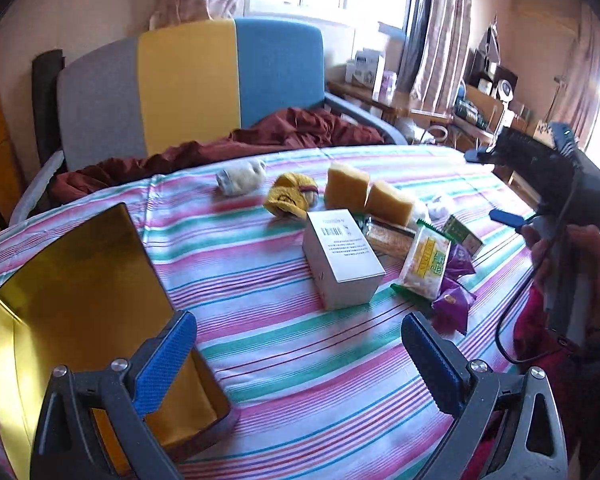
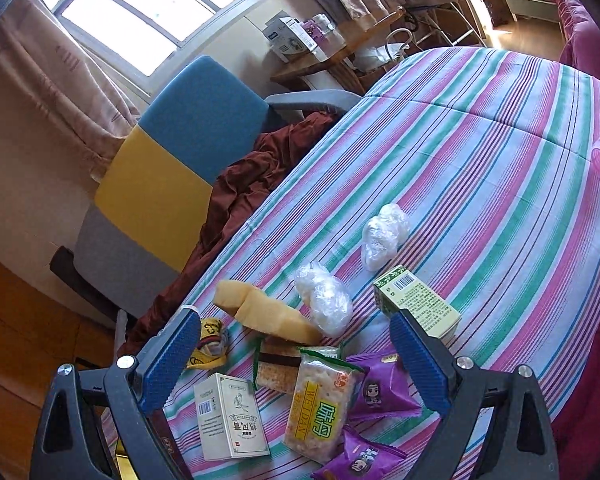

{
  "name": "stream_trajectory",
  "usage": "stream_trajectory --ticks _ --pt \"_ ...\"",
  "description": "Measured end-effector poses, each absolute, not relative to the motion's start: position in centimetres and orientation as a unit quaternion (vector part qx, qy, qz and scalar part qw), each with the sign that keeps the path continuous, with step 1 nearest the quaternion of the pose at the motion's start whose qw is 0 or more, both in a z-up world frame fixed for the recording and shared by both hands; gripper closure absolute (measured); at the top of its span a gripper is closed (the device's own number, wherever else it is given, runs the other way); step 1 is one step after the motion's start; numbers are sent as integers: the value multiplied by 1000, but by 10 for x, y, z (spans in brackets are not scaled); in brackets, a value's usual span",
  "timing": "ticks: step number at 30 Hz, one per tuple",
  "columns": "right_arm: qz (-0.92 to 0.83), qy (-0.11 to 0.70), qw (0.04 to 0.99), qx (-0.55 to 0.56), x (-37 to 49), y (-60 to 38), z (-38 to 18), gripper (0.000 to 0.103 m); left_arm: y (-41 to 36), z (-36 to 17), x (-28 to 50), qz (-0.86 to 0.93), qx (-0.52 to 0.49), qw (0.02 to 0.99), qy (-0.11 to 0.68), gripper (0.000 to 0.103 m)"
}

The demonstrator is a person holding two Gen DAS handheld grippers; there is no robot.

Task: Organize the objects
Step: 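Move both tools from the gold tray toward the scattered items, then grasp the white medicine box with the left gripper and lift it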

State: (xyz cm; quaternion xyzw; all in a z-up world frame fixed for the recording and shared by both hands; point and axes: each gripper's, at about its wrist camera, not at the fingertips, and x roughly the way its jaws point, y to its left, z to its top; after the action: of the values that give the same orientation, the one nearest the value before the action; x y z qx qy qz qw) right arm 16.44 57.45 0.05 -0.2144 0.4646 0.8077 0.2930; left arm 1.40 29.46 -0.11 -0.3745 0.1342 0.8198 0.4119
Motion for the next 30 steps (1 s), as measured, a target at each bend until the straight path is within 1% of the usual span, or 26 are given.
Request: stream_trajectory --ticks 5,7,19,21,22,23,24,25,30 --pt "811 465 282 -215 164 576 0 6 328 -26 -10 793 -448 391 132 0" --pt "813 464 281 -215 165 575 1 6 340 -32 -16 778 -468 400 123 0" --pt "808 475 261 -229 159 576 -5 6 412 -45 -36 764 -475 407 155 1" --pt "808 476 260 -230 158 576 -5 6 422 -51 -42 765 -479 397 165 5" --pt "808 475 259 -232 158 576 -5 6 426 -55 -46 764 -483 392 170 14" --pt "809 475 258 -233 157 576 -6 6 430 -61 -49 761 -490 388 174 28" --pt "809 474 258 -234 156 576 -6 6 433 -67 -52 755 -498 387 177 35" --pt "809 473 258 -235 156 576 -6 6 435 -74 -55 746 -509 392 174 50" --pt "805 470 263 -248 154 577 -9 6 416 -80 -38 761 -476 406 171 53"
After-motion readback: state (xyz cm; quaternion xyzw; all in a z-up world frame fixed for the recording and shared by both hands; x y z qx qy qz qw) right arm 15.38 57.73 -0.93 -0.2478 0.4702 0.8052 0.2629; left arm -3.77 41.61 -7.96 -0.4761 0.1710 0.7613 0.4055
